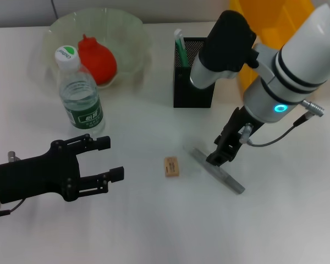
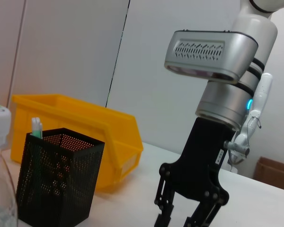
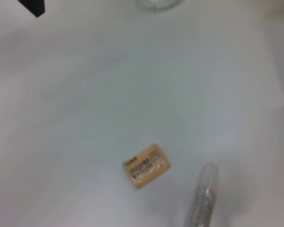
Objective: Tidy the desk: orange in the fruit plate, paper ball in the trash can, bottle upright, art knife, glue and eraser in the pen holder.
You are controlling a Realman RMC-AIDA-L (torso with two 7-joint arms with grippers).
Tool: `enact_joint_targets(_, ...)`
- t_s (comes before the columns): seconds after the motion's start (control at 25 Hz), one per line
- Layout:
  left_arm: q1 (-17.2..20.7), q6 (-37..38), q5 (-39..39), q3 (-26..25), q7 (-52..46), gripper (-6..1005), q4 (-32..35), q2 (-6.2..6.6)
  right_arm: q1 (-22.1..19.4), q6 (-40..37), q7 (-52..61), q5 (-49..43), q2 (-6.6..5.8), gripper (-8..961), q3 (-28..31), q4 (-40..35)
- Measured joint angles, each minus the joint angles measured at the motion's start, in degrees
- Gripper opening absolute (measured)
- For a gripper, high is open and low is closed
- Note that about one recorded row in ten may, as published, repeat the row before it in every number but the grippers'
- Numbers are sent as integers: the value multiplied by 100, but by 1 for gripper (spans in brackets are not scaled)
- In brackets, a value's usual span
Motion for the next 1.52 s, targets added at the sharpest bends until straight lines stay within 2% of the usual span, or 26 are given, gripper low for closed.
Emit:
enact_joint_targets(0.08,-1,-5,0,0,19,785,-6,-5,-3,106,0,61,4,592,-113,67)
enact_joint_targets(0.28,0,-5,3,0,20,785,-6,-21,-8,401,0,136,9,382,-353,242)
enact_joint_targets(0.52,21,-5,3,0,20,785,-5,-25,-3,636,15,273,9,255,-593,356)
enact_joint_targets(1.36,52,-24,3,0,29,785,-5,-25,-56,809,6,338,8,224,-780,434)
enact_joint_targets(1.48,55,-26,3,0,29,785,-6,-25,-116,764,-19,337,9,141,-750,345)
enact_joint_targets(1.52,59,-26,3,0,29,785,-5,-25,-153,750,-25,337,8,140,-735,292)
